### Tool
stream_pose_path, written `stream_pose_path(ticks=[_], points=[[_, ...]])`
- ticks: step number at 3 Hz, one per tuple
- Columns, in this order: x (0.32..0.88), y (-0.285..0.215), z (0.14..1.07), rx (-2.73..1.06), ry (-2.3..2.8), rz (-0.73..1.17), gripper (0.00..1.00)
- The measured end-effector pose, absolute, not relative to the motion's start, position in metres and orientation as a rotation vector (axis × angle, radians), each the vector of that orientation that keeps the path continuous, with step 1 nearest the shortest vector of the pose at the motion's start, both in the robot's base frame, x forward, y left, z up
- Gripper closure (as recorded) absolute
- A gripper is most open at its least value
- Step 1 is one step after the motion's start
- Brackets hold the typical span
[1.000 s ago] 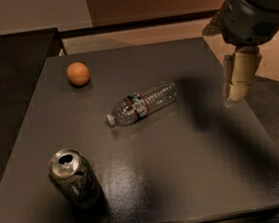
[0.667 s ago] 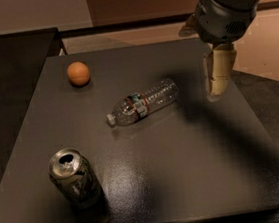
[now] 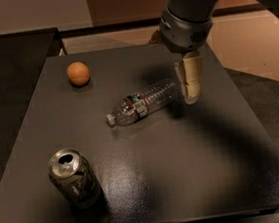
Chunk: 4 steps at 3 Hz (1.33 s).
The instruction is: Pick water bottle
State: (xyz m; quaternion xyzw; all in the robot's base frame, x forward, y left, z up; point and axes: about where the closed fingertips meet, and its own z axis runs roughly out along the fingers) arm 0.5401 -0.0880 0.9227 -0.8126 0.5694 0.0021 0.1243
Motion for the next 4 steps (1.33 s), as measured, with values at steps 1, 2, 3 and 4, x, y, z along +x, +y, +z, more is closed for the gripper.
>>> stream_pose_path(ticks=[1,2,3,4], points=[[0.539,-0.068,0.899,-2.459,1.599,0.046,0.00],[0.538,-0.054,0.878,-2.512,1.574,0.080,0.00],[0.541,-0.045,0.857,-2.548,1.579,0.103,0.00],[0.543,-0.042,0.841,-2.569,1.592,0.117,0.00]])
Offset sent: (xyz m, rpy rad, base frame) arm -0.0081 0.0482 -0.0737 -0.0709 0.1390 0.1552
